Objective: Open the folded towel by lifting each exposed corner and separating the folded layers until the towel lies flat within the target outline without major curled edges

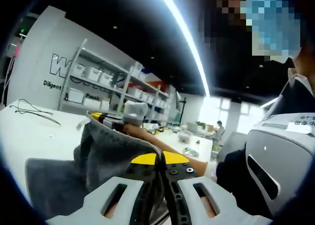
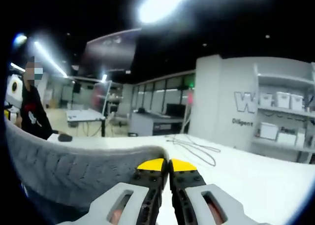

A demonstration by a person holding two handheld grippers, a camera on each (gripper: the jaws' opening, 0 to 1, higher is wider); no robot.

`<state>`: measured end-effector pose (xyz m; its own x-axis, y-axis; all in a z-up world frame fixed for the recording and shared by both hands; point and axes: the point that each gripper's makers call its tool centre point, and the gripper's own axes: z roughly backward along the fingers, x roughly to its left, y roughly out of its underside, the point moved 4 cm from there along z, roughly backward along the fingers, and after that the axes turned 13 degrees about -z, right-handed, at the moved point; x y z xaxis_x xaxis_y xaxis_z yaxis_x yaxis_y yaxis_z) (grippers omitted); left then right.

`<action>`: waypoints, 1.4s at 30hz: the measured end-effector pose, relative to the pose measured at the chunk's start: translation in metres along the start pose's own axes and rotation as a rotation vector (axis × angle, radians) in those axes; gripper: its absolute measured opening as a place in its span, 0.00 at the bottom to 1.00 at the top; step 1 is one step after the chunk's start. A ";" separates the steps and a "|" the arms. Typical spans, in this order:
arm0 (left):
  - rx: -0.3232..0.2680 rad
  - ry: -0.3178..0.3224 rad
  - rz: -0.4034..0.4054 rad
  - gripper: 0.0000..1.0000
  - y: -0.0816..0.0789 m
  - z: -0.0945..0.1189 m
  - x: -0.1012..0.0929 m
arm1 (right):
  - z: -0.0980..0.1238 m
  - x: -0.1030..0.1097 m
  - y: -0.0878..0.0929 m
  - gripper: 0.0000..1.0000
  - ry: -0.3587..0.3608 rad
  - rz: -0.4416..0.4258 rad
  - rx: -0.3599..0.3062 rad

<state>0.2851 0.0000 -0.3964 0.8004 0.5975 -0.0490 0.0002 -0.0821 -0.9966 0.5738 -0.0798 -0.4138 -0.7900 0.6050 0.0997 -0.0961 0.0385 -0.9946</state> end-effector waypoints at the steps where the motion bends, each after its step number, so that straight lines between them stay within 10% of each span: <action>1: -0.002 0.002 0.000 0.02 0.000 -0.001 0.000 | 0.001 0.000 0.000 0.00 0.001 0.004 0.007; 42: 0.008 0.146 0.004 0.02 -0.002 -0.040 -0.022 | 0.053 -0.037 0.004 0.00 0.134 0.013 0.013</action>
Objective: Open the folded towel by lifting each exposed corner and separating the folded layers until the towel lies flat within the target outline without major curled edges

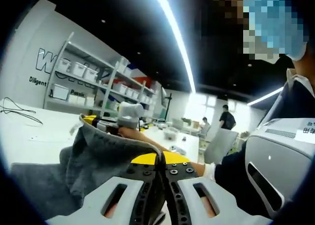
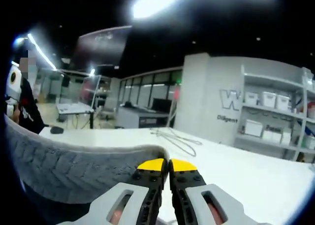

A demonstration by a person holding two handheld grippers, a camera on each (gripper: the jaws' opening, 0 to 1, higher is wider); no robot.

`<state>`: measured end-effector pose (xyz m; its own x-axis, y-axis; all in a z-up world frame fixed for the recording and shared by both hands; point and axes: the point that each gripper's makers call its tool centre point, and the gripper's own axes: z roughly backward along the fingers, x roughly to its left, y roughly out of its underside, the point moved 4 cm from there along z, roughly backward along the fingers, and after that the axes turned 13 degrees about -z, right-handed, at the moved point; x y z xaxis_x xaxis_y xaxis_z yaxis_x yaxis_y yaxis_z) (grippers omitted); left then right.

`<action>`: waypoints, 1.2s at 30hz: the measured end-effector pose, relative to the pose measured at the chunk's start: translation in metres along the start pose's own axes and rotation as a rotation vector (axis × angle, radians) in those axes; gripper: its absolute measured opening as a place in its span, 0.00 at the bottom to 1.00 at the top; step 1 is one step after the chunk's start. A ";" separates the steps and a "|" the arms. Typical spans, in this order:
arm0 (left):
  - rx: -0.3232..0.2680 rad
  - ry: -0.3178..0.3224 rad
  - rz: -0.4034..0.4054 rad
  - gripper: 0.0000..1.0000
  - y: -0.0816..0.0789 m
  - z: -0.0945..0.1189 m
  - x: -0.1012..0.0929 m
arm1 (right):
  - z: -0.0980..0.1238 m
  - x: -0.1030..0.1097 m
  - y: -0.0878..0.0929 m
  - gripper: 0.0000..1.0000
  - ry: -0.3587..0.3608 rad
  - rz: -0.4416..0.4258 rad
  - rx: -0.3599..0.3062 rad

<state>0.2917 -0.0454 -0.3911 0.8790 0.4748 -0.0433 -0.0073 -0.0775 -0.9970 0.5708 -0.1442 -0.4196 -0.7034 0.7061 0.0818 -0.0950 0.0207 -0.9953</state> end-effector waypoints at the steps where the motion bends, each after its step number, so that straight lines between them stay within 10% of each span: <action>1: -0.003 0.004 0.001 0.02 0.000 -0.001 0.000 | 0.000 0.000 0.000 0.00 0.000 -0.001 -0.001; 36: -0.016 0.099 0.026 0.02 0.000 -0.041 -0.019 | 0.038 -0.028 0.004 0.00 0.053 0.057 0.011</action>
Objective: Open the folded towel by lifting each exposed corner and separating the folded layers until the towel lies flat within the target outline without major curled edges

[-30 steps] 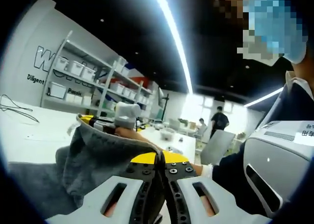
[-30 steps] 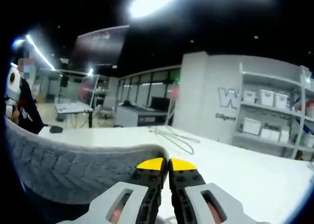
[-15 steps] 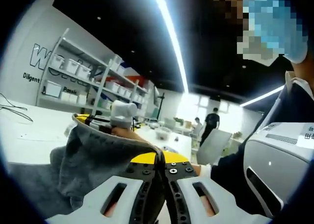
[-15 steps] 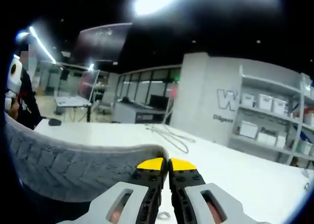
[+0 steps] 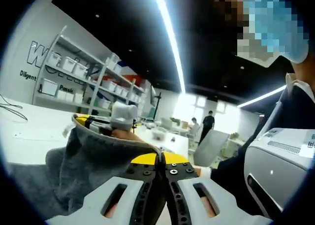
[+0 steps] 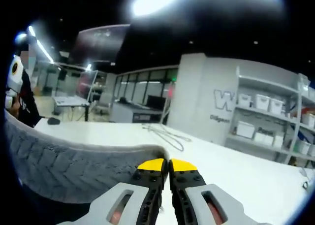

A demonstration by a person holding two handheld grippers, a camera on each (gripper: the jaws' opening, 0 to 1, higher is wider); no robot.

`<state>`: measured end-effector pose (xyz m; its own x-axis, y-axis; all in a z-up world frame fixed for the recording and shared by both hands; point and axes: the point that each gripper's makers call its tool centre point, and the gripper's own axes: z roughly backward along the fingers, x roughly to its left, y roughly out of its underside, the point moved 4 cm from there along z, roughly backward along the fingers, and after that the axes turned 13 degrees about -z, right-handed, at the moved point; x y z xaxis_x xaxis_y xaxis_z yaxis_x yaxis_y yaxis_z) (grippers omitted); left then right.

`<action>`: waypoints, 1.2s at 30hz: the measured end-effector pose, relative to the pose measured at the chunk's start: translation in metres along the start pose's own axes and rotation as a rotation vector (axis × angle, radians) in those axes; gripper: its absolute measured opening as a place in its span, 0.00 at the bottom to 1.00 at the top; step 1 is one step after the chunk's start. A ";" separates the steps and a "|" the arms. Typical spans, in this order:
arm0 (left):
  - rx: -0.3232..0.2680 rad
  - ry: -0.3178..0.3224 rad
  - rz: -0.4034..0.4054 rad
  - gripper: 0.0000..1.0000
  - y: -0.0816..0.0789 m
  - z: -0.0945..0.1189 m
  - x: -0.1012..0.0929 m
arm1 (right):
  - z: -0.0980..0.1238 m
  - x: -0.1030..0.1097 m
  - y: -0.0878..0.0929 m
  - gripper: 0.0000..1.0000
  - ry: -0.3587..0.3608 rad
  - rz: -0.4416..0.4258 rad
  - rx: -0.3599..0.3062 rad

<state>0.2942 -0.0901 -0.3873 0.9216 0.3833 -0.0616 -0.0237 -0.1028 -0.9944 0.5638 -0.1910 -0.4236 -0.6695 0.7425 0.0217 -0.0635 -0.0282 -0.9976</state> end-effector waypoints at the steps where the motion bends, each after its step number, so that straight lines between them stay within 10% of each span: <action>1: 0.000 0.002 -0.003 0.02 -0.001 -0.001 0.000 | 0.000 -0.001 0.000 0.00 0.001 0.001 0.001; 36: -0.033 0.105 -0.046 0.02 -0.004 -0.043 -0.010 | 0.032 -0.031 0.002 0.00 0.074 0.084 0.055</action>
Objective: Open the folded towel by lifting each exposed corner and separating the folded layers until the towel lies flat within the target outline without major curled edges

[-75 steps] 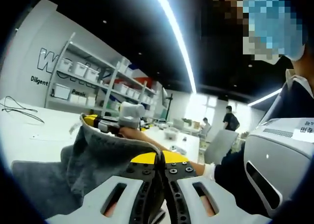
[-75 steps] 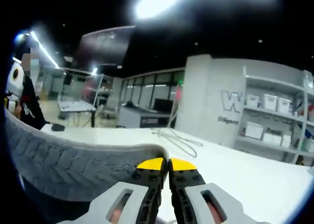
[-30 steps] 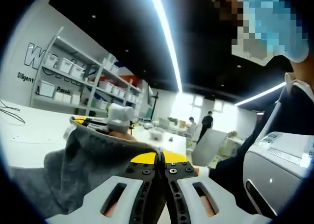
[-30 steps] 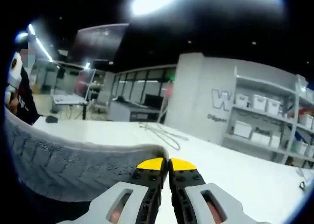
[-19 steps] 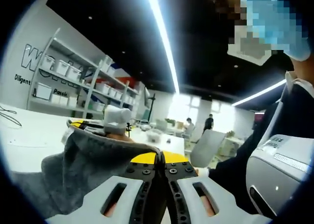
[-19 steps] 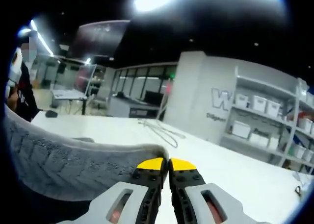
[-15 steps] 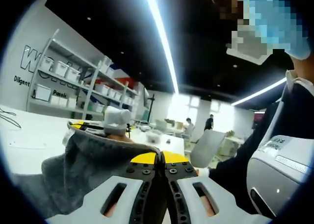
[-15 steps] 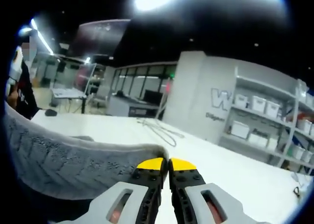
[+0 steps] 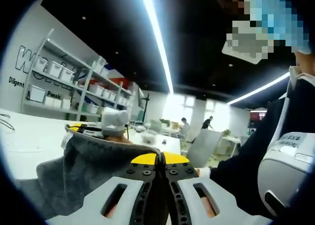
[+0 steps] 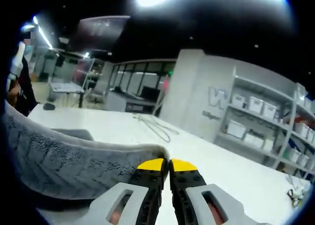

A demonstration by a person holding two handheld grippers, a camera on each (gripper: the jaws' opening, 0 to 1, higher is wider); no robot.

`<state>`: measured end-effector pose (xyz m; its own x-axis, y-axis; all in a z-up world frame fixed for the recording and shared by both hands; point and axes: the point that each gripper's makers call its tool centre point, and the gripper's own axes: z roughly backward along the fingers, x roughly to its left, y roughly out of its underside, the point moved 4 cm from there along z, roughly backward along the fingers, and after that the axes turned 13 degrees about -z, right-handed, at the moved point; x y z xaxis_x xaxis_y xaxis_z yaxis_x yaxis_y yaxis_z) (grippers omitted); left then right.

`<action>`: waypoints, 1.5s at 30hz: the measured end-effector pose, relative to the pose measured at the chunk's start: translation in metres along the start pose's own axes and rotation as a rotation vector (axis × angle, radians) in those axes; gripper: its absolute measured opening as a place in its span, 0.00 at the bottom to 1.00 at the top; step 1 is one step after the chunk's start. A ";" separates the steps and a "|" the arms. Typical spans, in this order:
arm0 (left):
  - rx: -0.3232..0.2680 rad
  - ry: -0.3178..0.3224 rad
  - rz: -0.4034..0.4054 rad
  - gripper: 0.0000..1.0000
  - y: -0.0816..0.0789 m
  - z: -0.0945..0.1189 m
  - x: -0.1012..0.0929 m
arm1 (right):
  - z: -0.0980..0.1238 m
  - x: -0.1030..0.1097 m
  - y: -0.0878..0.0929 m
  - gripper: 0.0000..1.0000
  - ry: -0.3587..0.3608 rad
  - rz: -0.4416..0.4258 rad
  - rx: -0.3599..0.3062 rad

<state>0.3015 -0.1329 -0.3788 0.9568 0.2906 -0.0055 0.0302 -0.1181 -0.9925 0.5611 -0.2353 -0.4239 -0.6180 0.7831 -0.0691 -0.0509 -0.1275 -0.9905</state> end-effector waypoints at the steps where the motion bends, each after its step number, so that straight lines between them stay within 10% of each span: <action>1: 0.003 0.002 -0.005 0.02 0.001 -0.002 0.000 | 0.001 -0.001 0.001 0.00 0.003 0.001 0.003; 45: 0.081 0.103 -0.123 0.02 0.016 -0.062 -0.020 | 0.046 -0.064 0.012 0.00 0.090 0.005 0.036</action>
<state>0.3011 -0.1990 -0.3874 0.9721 0.1984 0.1254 0.1298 -0.0093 -0.9915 0.5642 -0.3150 -0.4260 -0.5457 0.8336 -0.0861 -0.0772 -0.1523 -0.9853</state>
